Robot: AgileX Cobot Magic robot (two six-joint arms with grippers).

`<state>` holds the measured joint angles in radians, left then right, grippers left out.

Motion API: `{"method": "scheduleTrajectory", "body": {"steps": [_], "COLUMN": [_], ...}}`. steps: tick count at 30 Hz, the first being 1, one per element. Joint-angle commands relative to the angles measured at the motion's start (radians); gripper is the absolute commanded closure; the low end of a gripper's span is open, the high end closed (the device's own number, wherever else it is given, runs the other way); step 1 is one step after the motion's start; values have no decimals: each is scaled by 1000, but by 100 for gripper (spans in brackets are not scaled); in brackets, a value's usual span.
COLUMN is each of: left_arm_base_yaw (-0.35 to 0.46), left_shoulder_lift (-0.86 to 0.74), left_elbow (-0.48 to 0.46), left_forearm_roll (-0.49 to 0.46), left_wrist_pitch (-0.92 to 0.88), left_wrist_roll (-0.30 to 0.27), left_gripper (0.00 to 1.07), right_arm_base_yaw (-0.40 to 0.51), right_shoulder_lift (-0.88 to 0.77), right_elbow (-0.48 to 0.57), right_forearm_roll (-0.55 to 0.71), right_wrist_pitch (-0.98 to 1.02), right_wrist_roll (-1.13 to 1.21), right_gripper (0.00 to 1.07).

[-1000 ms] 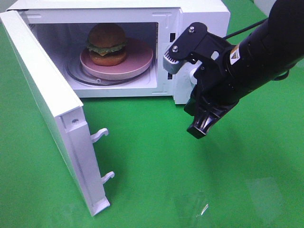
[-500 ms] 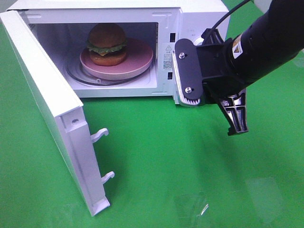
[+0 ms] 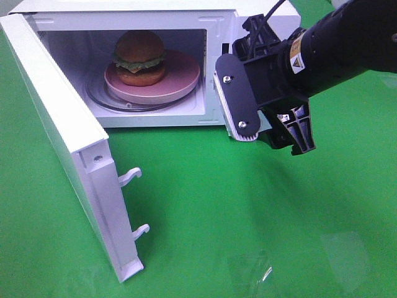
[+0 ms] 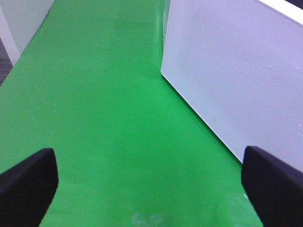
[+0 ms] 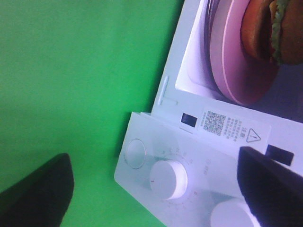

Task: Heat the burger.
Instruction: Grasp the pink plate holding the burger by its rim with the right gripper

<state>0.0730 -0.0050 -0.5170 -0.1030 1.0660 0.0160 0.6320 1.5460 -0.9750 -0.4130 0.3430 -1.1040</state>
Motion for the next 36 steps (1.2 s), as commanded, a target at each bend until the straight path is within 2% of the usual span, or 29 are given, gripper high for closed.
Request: {"method": "scheduleTrajectory", "body": {"steps": [1, 10, 36], "left_arm_base_yaw": [2, 2, 2], "left_shoulder_lift": [-4, -4, -4], "left_elbow": [1, 1, 1], "left_forearm_roll": [-3, -3, -3], "left_wrist_pitch": [-1, -1, -1], "left_wrist_roll": [0, 0, 0], "left_gripper": [6, 6, 6], "right_arm_base_yaw": [15, 47, 43], "right_shoulder_lift": [49, 170, 557], "right_elbow": [-35, -165, -524], "right_forearm_roll": [-16, -22, -18], "right_wrist_pitch": [-18, -68, -150], "right_wrist_roll": [22, 32, 115], "right_gripper": [16, 17, 20]}}
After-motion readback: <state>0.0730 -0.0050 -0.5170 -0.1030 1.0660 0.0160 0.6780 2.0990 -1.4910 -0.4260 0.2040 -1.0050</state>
